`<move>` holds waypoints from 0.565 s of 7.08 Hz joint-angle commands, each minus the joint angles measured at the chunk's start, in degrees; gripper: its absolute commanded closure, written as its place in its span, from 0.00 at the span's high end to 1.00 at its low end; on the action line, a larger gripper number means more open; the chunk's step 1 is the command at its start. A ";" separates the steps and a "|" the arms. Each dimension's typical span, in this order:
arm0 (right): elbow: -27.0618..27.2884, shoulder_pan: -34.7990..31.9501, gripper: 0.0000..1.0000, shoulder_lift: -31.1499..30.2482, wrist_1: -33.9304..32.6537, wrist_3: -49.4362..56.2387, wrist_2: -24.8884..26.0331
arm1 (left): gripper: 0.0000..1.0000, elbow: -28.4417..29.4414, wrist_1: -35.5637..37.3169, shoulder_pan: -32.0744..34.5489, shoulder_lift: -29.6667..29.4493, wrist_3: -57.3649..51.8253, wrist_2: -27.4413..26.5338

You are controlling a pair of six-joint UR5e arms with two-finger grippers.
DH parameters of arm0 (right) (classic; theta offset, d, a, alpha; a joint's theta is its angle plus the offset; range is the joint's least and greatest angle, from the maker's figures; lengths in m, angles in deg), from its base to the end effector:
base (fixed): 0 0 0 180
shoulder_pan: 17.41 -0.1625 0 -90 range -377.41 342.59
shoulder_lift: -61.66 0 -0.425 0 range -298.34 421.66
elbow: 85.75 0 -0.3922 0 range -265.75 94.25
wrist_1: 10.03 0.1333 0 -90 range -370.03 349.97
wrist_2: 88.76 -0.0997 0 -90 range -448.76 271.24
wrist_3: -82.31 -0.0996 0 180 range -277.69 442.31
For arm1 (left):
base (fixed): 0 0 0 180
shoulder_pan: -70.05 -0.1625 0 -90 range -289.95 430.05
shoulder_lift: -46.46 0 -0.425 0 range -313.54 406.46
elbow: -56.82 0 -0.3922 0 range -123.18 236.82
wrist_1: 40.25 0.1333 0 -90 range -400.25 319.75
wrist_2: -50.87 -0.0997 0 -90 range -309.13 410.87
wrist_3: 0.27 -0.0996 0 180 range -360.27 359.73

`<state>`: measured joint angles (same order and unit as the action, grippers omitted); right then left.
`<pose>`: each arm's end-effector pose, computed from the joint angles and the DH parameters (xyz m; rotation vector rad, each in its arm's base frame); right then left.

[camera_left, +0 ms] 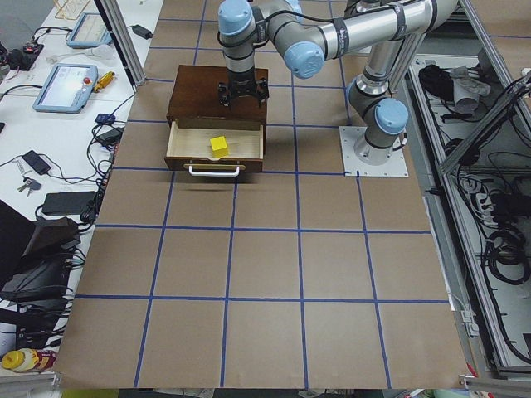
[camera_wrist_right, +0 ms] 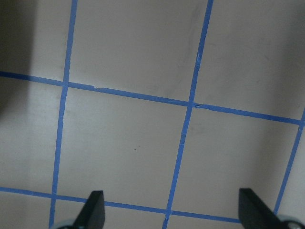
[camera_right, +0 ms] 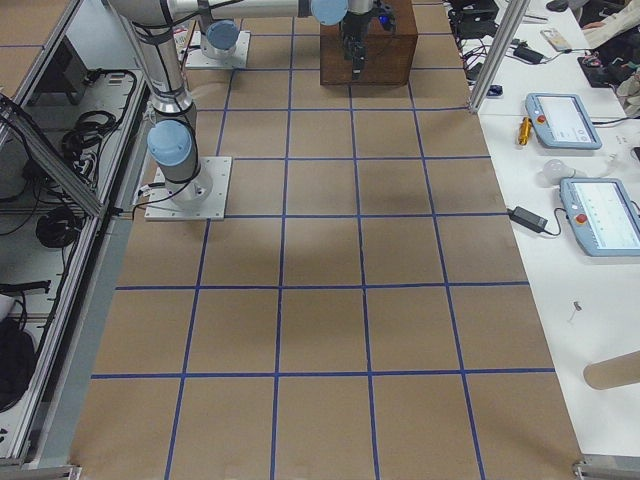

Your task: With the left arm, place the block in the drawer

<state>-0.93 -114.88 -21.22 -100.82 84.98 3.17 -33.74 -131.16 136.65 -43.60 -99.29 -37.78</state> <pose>0.1994 -0.5208 0.4694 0.2751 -3.0948 -0.0290 0.0700 -0.5032 0.4811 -1.9042 -2.4548 0.0121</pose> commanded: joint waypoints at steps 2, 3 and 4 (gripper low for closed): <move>0.00 0.00 1.00 0.00 0.00 -0.03 0.00 | 1.00 0.73 3.60 3.16 1.56 28.29 -0.56; 0.00 0.00 1.00 0.00 0.00 0.06 0.00 | 1.00 0.30 8.77 8.24 1.21 36.62 -0.91; 0.00 0.00 1.00 0.00 0.00 0.06 0.00 | 1.00 0.29 10.64 11.77 0.25 53.32 -0.83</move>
<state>-0.93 -114.88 -21.22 -100.82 85.00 3.17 -33.30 -123.83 143.94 -42.51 -62.11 -38.53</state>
